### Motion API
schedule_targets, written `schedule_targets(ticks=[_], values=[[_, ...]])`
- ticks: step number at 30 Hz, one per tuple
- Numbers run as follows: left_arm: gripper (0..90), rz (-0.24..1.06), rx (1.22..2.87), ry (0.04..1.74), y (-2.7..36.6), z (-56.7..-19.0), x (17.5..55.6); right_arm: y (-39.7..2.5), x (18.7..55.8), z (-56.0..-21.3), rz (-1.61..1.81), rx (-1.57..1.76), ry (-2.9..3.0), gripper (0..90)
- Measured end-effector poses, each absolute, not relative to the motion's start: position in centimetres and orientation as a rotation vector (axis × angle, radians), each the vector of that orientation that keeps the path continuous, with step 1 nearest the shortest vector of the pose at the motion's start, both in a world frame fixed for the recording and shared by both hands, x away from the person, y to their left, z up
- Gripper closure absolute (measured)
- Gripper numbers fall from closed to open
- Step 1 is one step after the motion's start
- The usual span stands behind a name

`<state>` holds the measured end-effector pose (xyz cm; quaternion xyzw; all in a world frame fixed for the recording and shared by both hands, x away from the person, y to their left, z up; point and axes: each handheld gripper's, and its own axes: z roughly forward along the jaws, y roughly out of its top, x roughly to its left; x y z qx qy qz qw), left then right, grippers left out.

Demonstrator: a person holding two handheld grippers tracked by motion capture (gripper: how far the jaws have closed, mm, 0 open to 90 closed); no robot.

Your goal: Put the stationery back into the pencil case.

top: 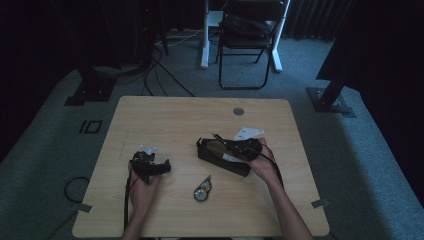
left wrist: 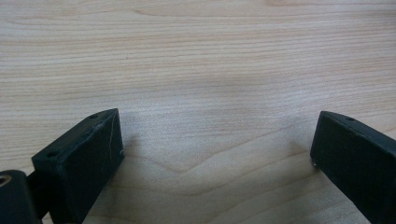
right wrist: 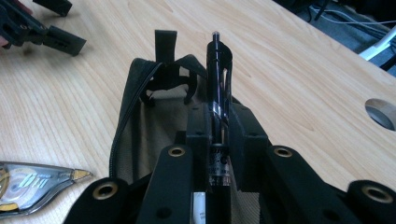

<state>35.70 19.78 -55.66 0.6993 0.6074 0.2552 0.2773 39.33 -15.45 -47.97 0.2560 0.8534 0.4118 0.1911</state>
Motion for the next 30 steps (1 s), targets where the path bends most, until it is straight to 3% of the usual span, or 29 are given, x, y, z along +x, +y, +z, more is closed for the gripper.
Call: schedule_targets(ticks=[30], values=[[2.7,0.685,1.881,1.630,19.8,-55.6,35.7,-14.6,39.2,-49.0,1.139,0.668,2.497,76.4]])
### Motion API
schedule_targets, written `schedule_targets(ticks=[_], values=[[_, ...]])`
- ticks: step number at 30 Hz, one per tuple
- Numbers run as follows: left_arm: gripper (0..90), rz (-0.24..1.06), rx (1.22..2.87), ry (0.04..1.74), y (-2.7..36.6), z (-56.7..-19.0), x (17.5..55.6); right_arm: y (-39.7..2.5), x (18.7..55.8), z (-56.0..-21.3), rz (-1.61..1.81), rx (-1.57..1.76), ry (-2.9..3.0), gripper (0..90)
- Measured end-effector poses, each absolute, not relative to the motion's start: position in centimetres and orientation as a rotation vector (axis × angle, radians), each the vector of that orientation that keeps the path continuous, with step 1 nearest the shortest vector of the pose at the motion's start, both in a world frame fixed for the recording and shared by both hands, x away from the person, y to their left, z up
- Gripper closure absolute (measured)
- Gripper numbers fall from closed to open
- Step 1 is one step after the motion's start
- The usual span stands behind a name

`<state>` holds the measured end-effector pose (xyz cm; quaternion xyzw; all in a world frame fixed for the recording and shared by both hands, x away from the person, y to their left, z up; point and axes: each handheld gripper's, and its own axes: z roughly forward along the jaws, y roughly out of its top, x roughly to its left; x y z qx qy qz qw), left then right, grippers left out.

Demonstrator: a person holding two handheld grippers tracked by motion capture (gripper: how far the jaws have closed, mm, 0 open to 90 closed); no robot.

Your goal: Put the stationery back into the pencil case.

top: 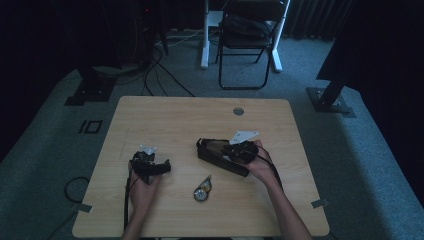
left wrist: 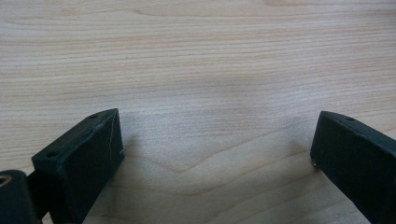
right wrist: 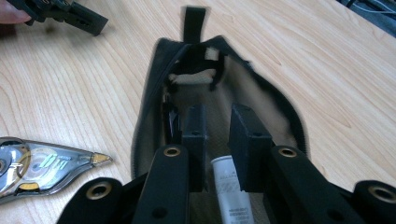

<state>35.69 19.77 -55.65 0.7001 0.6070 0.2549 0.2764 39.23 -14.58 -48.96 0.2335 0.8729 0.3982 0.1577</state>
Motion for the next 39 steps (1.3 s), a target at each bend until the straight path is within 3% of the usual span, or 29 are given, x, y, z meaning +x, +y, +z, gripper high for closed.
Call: schedule_targets(ticks=[39], values=[[2.7,0.685,1.881,1.630,19.8,-55.6,35.7,-13.5,34.2,-47.4,1.255,0.618,2.390,68.9]])
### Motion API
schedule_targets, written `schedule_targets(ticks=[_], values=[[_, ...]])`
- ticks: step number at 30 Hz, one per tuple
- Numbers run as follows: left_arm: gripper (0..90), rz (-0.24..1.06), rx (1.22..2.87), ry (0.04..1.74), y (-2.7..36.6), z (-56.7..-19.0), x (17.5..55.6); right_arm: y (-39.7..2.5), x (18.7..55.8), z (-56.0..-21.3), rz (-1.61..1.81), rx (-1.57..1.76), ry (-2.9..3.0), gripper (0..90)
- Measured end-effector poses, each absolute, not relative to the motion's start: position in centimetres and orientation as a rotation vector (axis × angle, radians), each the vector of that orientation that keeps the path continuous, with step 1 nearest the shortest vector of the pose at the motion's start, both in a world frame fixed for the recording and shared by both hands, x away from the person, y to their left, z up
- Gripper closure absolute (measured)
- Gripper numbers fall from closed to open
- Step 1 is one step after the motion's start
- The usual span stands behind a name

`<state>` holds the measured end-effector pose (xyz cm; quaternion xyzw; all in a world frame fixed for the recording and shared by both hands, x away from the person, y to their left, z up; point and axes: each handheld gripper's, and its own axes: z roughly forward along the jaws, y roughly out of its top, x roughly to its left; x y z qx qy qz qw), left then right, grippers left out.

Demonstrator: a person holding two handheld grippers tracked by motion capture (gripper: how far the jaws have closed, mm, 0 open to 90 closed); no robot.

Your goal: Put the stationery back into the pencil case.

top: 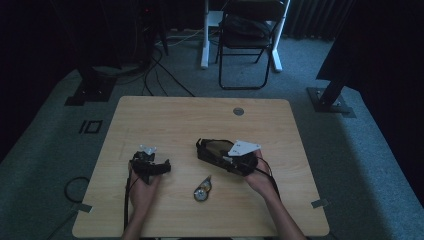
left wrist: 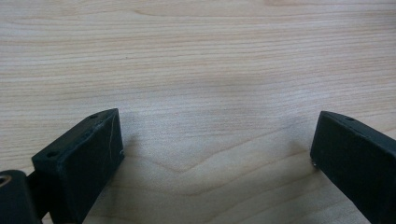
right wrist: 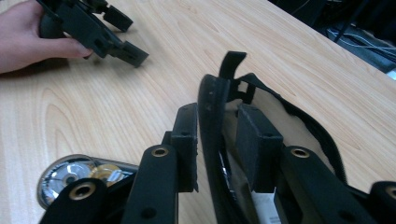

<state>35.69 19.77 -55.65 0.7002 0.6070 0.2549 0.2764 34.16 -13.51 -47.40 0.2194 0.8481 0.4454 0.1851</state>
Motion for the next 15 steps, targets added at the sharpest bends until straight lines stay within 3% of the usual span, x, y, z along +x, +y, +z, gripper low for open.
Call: schedule_targets(ticks=[15], values=[[2.7,0.685,1.882,1.630,19.8,-55.6,35.7,-12.0,33.1,-47.9,1.283,0.606,2.417,63.5]])
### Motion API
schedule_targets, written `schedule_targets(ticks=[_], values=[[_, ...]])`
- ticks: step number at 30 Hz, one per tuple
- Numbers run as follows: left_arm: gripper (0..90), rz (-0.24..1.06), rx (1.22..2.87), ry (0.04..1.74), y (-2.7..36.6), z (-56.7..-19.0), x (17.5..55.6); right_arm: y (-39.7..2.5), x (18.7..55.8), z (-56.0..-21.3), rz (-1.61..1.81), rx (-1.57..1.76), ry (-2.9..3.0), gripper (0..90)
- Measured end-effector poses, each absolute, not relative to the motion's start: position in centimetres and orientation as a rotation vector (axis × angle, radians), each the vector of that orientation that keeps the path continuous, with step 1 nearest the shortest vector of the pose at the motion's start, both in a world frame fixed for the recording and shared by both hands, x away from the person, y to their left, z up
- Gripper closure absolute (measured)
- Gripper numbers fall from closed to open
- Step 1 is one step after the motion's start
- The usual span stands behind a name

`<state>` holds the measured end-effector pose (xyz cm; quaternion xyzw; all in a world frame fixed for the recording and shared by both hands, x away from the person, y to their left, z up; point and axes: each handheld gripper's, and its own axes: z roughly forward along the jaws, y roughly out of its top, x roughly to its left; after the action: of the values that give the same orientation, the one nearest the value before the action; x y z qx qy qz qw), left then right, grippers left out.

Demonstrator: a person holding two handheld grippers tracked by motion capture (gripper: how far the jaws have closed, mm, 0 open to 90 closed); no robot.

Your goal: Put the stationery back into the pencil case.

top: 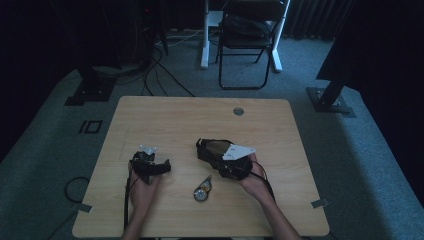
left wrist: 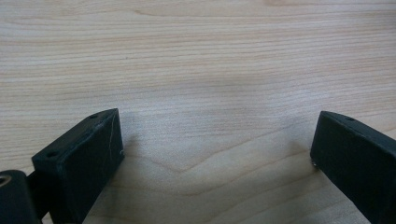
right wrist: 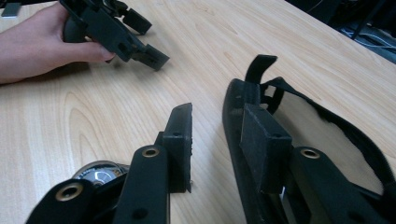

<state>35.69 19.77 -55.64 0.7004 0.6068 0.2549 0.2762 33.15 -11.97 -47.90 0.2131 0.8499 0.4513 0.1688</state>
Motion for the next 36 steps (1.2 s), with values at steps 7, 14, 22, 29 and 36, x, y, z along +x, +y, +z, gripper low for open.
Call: schedule_targets(ticks=[7,14,22,29,36], values=[[2.7,0.685,1.881,1.630,19.8,-55.6,35.7,-11.2,32.7,-48.2,1.282,0.590,2.437,63.3],[2.7,0.685,1.881,1.630,19.8,-55.6,35.7,-10.1,32.1,-49.0,1.276,0.570,2.475,63.0],[2.8,0.684,1.881,1.630,19.8,-55.6,35.7,-9.2,31.7,-49.6,1.266,0.552,2.501,63.0],[2.7,0.685,1.881,1.630,19.8,-55.6,35.7,-8.4,31.3,-50.6,1.242,0.535,2.545,62.5],[2.7,0.685,1.881,1.630,19.8,-55.6,35.7,-7.4,30.8,-51.4,1.225,0.506,2.591,62.0]])
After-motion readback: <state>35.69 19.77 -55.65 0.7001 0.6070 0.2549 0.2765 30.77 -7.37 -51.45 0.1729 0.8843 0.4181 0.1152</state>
